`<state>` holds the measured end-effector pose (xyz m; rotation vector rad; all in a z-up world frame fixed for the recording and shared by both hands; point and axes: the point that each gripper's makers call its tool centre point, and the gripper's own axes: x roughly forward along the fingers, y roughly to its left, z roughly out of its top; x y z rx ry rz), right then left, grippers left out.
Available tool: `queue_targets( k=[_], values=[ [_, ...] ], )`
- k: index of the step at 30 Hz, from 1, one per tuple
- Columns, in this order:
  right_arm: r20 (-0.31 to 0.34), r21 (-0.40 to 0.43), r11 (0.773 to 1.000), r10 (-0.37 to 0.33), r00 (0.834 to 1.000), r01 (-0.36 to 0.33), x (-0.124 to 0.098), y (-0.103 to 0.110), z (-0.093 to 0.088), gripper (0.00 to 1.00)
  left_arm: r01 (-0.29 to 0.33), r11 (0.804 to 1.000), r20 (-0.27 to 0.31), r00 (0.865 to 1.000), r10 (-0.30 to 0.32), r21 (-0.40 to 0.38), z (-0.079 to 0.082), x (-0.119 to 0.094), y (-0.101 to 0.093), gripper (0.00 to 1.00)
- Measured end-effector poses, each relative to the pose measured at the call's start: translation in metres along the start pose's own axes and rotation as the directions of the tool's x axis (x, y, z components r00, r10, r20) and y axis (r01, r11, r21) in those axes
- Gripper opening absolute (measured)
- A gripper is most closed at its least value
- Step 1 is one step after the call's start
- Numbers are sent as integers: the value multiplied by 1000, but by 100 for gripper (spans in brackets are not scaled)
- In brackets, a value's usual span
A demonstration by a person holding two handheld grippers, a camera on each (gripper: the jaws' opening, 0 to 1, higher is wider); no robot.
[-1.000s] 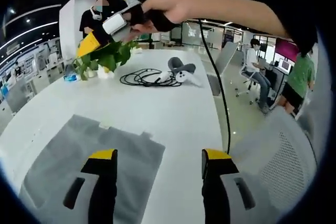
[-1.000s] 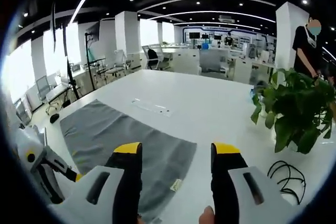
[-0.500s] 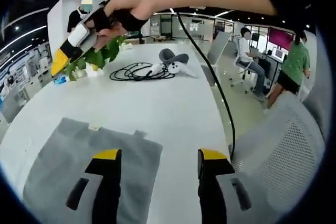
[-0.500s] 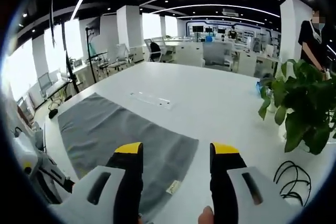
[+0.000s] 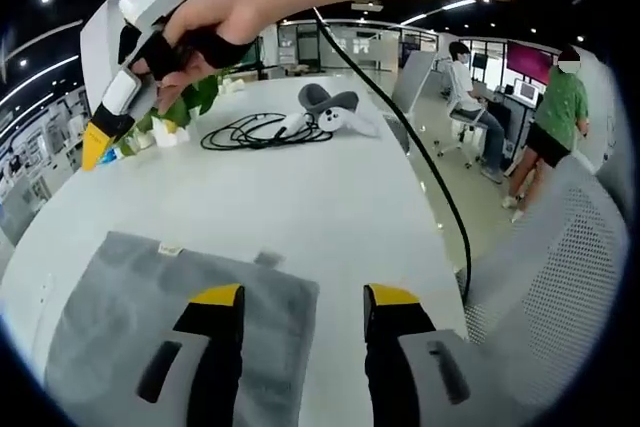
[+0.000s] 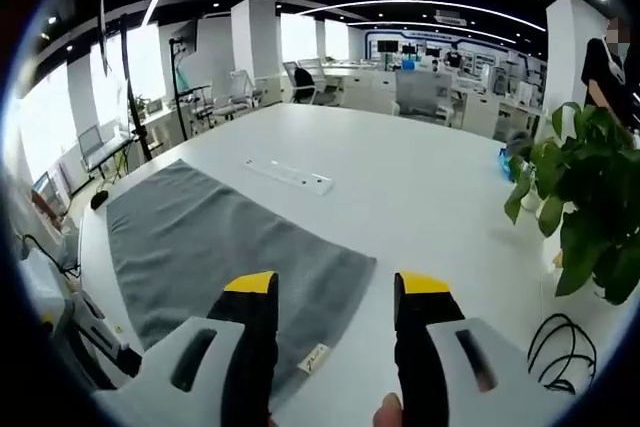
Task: Fold the towel on the table until its edges align and the towel forms a compact rectangular stack.
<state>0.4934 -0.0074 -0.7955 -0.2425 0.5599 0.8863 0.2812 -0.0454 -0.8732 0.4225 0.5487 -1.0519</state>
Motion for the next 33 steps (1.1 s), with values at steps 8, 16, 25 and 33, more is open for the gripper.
queue_targets(
  k=[8,16,25,33],
  values=[
    [14,35,999,11,1000,-12,22,-7,-5,39,22,998,-57,998,-19,64,-15,13,-6,42],
    [-11,57,998,35,999,-34,40,-8,-17,35,42,996,-57,998,-37,84,-15,25,-7,31],
    [-26,86,995,48,999,-45,59,-14,-29,35,76,997,-15,997,-77,-15,-14,39,-9,29],
    [-65,71,997,42,997,-37,73,-19,-46,33,49,999,-41,998,-48,11,-22,48,-3,28]
  ],
)
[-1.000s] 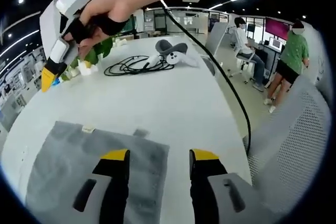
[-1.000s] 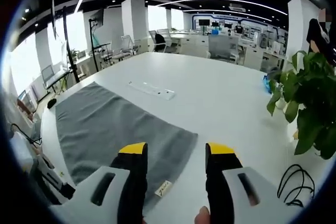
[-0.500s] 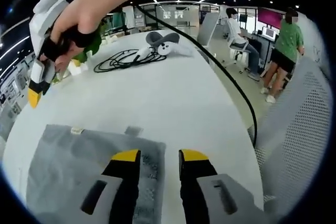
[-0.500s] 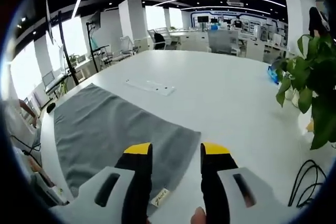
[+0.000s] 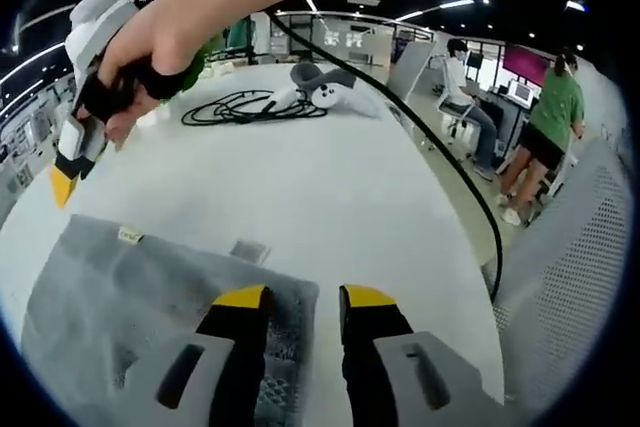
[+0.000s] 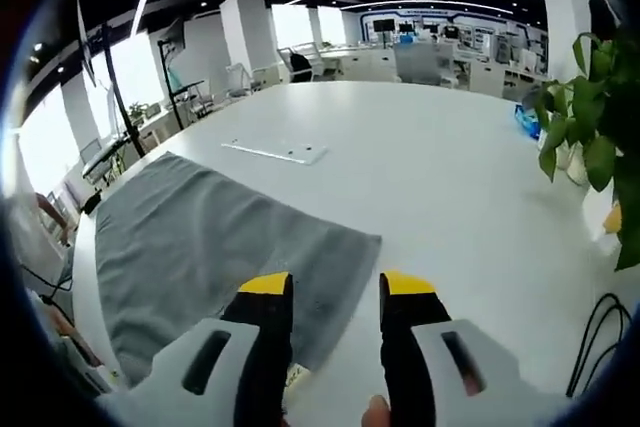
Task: Fold the towel on the table until its edges align and the towel forms a compact rectangular stack.
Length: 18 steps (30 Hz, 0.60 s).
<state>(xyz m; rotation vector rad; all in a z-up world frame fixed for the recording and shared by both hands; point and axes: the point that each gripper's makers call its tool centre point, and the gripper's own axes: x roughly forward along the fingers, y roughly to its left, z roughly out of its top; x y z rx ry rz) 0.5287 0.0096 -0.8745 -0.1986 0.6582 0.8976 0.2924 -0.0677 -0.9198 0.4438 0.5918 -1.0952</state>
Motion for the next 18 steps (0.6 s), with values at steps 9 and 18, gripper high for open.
queue_targets(
  k=[9,18],
  values=[
    [-2,35,999,5,1000,-5,15,-5,-8,31,-22,997,29,999,24,-70,1,2,6,21],
    [-17,6,997,-75,997,75,22,-16,-16,23,-59,997,40,997,61,-49,2,4,11,14]
  ],
)
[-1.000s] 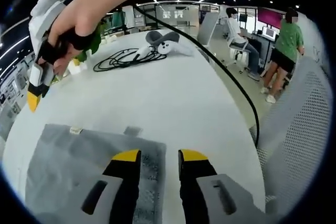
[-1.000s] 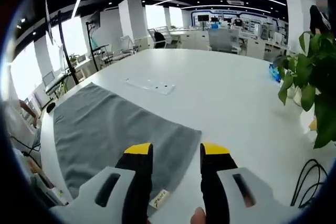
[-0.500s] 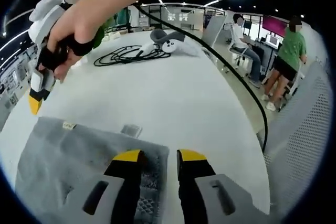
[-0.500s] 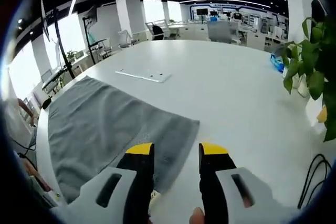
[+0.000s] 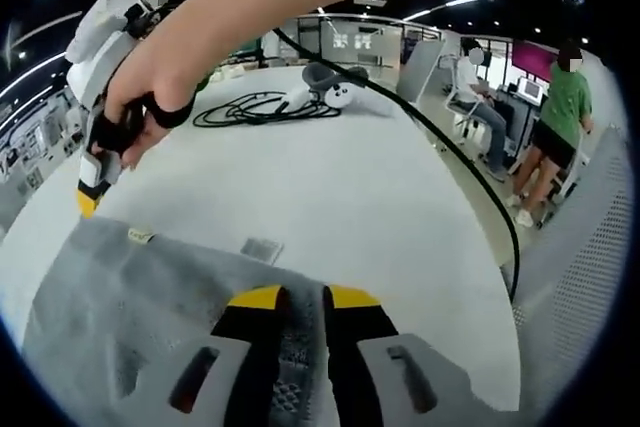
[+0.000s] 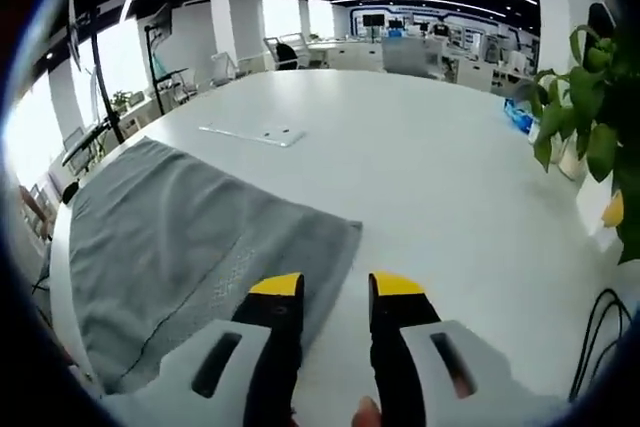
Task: Fold the towel on the table until its edges align and the towel forms a compact rectangular stack.
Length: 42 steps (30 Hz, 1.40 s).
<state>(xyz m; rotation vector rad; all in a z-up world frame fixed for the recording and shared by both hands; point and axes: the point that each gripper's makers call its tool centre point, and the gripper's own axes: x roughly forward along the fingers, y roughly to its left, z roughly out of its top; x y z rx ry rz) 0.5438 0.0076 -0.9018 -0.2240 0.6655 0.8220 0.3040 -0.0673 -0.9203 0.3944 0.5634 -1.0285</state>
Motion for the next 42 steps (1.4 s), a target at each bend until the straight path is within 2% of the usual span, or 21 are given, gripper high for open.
queue_targets(
  k=[2,3,12,15,17,19,20,21,23,27,29,30,35,42],
  values=[
    [-3,15,1000,12,1000,-12,3,2,-1,21,-2,1000,10,1000,2,-14,0,0,3,11],
    [-2,19,1000,13,1000,-12,5,2,-1,21,9,999,17,1000,-8,-45,0,0,3,11],
    [-13,63,998,-4,1000,5,19,-3,-3,20,1,999,14,1000,0,-42,-1,0,3,10],
    [-10,26,999,-22,1000,22,22,-6,0,18,0,998,19,1000,1,-60,-1,0,4,10],
    [1,58,998,-15,1000,15,25,-6,3,17,2,998,23,1000,0,-64,-1,0,4,10],
    [-9,56,998,-28,1000,28,29,-8,2,17,6,997,29,1000,-4,-71,-1,0,4,10],
    [-27,9,998,-57,998,57,29,-12,-1,16,9,997,33,999,-6,-79,-1,0,4,10],
    [-21,8,996,-84,996,84,27,-15,0,16,11,996,39,999,-8,-89,-1,-1,5,10],
    [-17,24,998,-52,998,53,28,-9,0,13,11,995,46,999,-7,-99,-1,-1,5,10],
    [-10,24,999,-37,999,37,26,-3,1,7,7,995,47,999,-2,-103,-1,0,5,10],
    [4,29,998,-55,998,54,23,-4,2,1,3,994,49,999,2,-111,-1,0,5,10],
    [33,16,997,-79,996,78,21,-7,7,0,2,992,51,999,5,-125,0,1,5,10],
    [34,0,998,-61,998,61,18,-3,9,0,-9,989,52,998,17,-150,1,1,5,10],
    [62,-29,998,-62,996,64,10,-3,21,0,-8,982,40,999,16,-188,2,0,5,10]
  ],
)
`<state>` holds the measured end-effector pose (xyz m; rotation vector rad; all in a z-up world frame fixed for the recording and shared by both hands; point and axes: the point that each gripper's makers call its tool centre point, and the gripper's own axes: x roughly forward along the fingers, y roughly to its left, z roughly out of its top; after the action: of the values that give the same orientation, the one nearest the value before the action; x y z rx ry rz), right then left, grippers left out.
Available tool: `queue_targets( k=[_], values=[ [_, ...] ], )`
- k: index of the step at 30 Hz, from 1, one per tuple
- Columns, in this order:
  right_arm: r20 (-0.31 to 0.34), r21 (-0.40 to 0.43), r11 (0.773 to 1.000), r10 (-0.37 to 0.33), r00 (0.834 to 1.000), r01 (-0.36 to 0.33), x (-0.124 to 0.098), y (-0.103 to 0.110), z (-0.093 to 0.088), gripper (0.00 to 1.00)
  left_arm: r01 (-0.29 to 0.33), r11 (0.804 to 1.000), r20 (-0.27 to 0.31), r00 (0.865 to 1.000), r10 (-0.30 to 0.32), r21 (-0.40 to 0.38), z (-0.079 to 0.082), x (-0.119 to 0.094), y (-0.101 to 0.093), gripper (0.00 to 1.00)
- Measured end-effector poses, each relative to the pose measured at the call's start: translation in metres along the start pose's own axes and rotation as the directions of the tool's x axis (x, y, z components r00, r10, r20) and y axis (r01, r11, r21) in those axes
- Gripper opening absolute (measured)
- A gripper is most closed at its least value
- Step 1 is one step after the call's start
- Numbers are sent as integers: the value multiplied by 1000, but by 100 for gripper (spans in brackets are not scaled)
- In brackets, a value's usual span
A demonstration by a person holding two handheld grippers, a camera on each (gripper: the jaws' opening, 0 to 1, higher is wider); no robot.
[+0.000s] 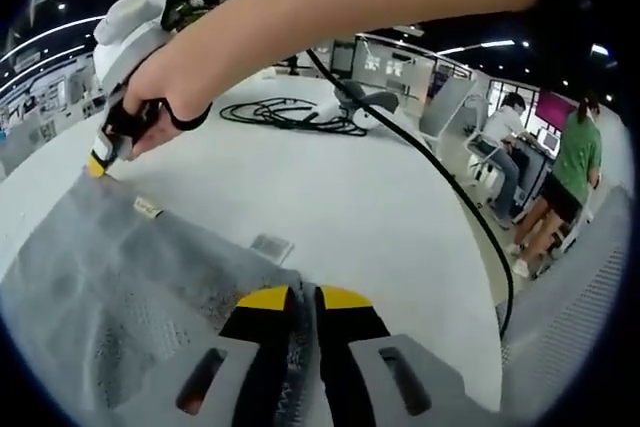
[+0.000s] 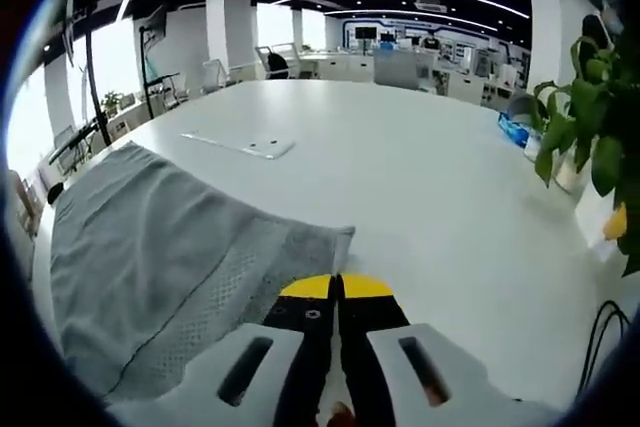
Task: Fold the towel on the table until its edges align and the towel forms a compact rectangular stack.
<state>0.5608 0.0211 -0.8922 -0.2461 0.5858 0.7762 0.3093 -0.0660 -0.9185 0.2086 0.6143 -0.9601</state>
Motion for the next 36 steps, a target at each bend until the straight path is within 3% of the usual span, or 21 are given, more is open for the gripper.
queue_targets(
  k=[4,13,28,36],
  values=[
    [27,44,999,10,1000,-11,-5,1,6,0,-2,999,7,1000,2,-42,3,-4,1,10],
    [61,41,999,18,998,-20,-18,0,23,0,-2,1000,25,1000,3,-31,18,-12,-5,10],
    [108,84,996,-24,994,15,-50,-19,37,0,26,999,94,995,-29,31,63,-21,-25,9],
    [153,112,994,-21,988,4,-75,-25,55,0,31,996,132,990,-42,80,88,-24,-39,9]
  ],
)
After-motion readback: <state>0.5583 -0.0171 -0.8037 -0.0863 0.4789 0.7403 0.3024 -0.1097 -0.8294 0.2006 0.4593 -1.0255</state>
